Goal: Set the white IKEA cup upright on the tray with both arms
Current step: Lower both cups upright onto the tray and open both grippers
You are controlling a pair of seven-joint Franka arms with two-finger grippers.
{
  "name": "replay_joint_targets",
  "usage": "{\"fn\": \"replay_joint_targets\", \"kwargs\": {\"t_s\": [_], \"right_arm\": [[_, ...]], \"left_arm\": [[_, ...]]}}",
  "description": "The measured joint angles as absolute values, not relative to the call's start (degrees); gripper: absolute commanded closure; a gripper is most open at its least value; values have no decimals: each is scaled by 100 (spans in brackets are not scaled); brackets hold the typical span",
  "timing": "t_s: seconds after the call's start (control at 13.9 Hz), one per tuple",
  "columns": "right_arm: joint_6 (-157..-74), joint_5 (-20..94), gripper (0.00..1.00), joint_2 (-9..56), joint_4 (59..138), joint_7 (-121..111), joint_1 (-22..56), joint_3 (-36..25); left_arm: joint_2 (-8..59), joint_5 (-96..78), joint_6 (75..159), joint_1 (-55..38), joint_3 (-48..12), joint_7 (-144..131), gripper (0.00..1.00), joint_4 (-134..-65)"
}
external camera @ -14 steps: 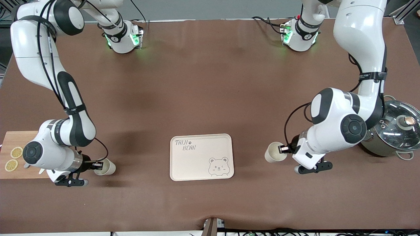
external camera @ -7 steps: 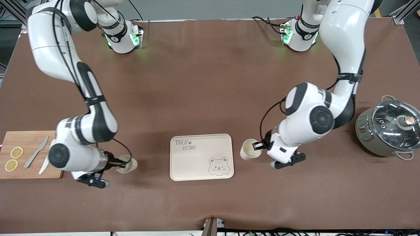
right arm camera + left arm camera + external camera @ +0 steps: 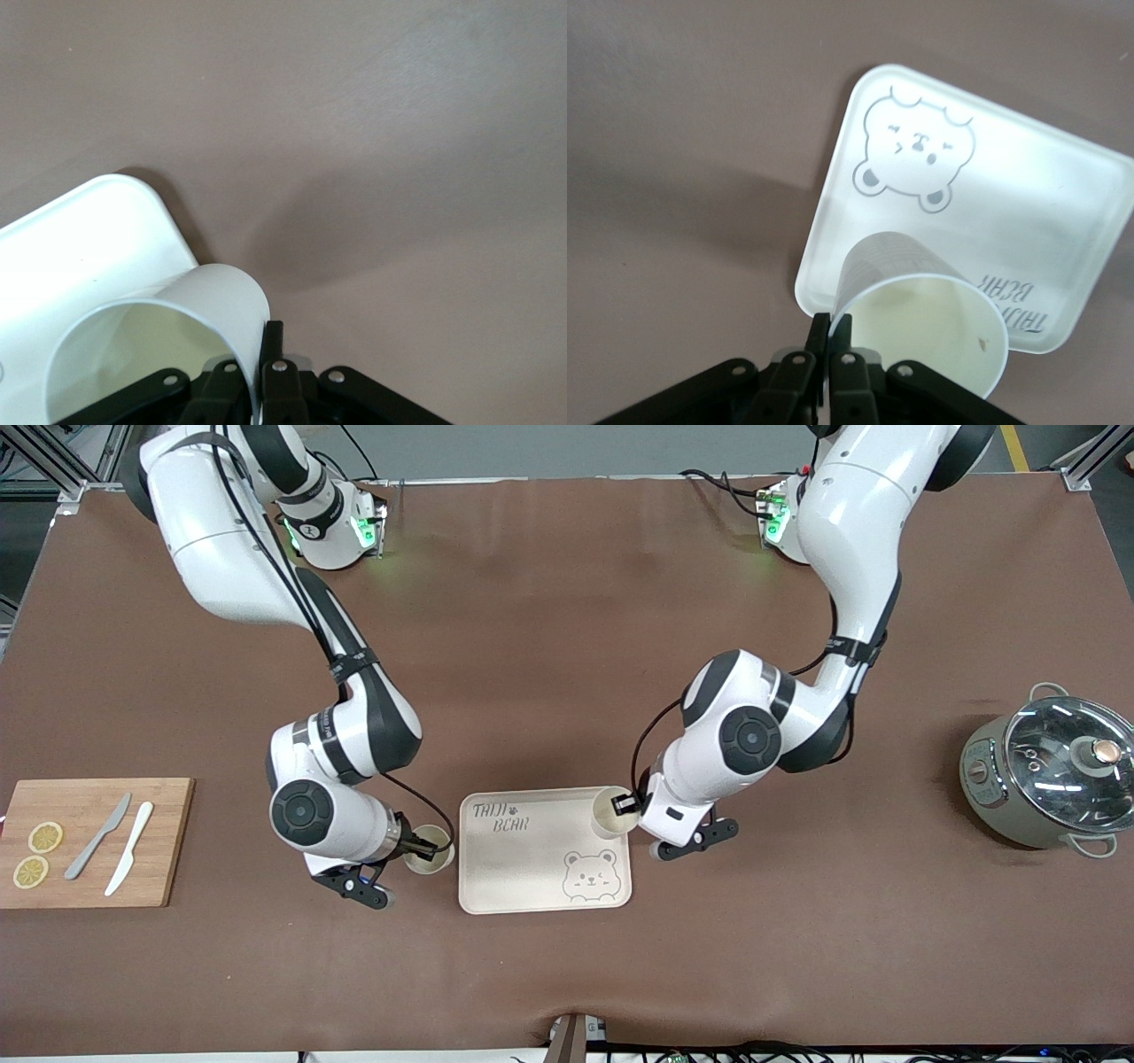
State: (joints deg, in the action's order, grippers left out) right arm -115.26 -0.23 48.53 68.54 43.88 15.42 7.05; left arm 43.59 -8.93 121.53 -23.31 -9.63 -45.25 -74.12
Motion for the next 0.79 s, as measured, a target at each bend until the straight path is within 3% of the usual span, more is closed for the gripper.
{"fn": "replay_joint_targets", "kwargs": {"t_s": [0.79], "right_arm": [[-12749, -23, 100, 5408, 6880, 5276, 2110, 702]], "left_arm": [[4795, -353, 12197, -2478, -965, -4623, 100, -7411]]}}
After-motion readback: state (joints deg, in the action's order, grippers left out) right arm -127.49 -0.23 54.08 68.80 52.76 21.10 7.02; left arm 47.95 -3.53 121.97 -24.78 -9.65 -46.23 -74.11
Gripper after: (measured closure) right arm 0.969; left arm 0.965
